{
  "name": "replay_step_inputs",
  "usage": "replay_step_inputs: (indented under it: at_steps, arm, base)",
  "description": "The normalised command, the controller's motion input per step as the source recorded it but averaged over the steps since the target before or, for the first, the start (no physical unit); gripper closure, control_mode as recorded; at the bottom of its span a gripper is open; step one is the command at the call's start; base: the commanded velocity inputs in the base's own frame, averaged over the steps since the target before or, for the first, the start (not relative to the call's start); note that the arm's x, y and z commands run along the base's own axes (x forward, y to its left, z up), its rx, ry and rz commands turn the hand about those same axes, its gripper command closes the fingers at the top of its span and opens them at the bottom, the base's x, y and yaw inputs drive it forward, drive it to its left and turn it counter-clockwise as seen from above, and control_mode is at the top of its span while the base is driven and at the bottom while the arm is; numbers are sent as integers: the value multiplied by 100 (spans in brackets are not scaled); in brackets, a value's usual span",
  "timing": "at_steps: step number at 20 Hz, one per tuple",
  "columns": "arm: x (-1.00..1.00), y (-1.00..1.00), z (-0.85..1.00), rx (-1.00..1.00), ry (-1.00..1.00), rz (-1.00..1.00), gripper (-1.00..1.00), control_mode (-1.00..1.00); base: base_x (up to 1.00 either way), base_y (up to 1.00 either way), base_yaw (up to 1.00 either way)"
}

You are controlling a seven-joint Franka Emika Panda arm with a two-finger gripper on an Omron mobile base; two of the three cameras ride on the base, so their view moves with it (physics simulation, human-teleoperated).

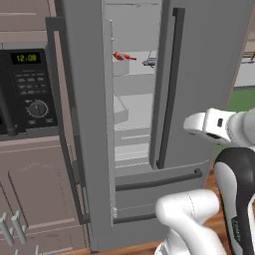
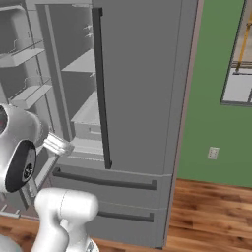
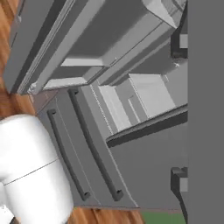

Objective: Place the fish on the counter behind the older fish on the same shelf of the fridge to maintain FIFO order. Close the fridge door when finished.

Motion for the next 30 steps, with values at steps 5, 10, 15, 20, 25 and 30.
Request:
replay_step_inputs:
  at_steps: [5,10,15,20,25,30]
  arm:
    - [-10,100,0,-45,-11,30,-100,-100]
    - [-25,77,0,-43,-18,38,-100,-100]
    - [-49,63,0,-46,-18,43,-100,-100]
    - [-3,98,-11,-46,-2,37,-100,-100]
    - [-7,100,-2,-47,0,28,-100,-100]
    - [-27,100,0,-46,-5,21,-100,-100]
  base:
    - [0,0,0]
    - [0,0,0]
    - [0,0,0]
    - [0,0,0]
    - [0,0,0]
    - [0,0,0]
